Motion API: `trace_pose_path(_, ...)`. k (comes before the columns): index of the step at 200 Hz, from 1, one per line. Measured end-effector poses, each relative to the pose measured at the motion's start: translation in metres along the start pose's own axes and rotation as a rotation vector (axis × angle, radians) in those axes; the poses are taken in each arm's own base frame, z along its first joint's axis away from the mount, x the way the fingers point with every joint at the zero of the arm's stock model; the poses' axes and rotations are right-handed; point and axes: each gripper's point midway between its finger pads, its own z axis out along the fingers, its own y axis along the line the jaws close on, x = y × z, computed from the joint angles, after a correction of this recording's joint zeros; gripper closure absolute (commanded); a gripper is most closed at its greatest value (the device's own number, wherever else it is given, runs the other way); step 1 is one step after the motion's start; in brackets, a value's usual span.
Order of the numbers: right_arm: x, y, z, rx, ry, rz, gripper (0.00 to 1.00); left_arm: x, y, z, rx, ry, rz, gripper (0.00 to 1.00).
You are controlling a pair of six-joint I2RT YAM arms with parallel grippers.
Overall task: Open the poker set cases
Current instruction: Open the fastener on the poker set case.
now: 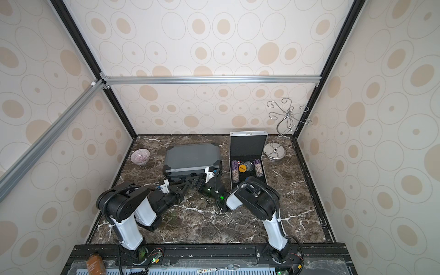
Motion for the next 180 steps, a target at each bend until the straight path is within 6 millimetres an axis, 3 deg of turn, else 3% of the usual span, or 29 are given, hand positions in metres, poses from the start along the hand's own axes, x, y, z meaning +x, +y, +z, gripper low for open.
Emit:
trace_pose_path(74, -0.002, 0.000, -0.003, -0.010, -0.001, -0.011, 0.09, 0.000, -0.001, 0.000, 0.002, -0.001, -0.026, 1.00)
trace_pose_path(115, -0.009, -0.001, -0.003, -0.011, -0.028, -0.019, 0.05, -0.001, -0.006, 0.000, 0.009, -0.007, -0.077, 1.00)
trace_pose_path(159, -0.018, -0.015, -0.010, 0.030, -0.077, 0.002, 0.01, 0.002, 0.006, 0.002, -0.041, -0.019, -0.159, 1.00)
trace_pose_path(180, -0.022, -0.013, -0.011, 0.037, -0.092, 0.003, 0.00, 0.001, -0.003, 0.002, -0.036, -0.031, -0.167, 1.00)
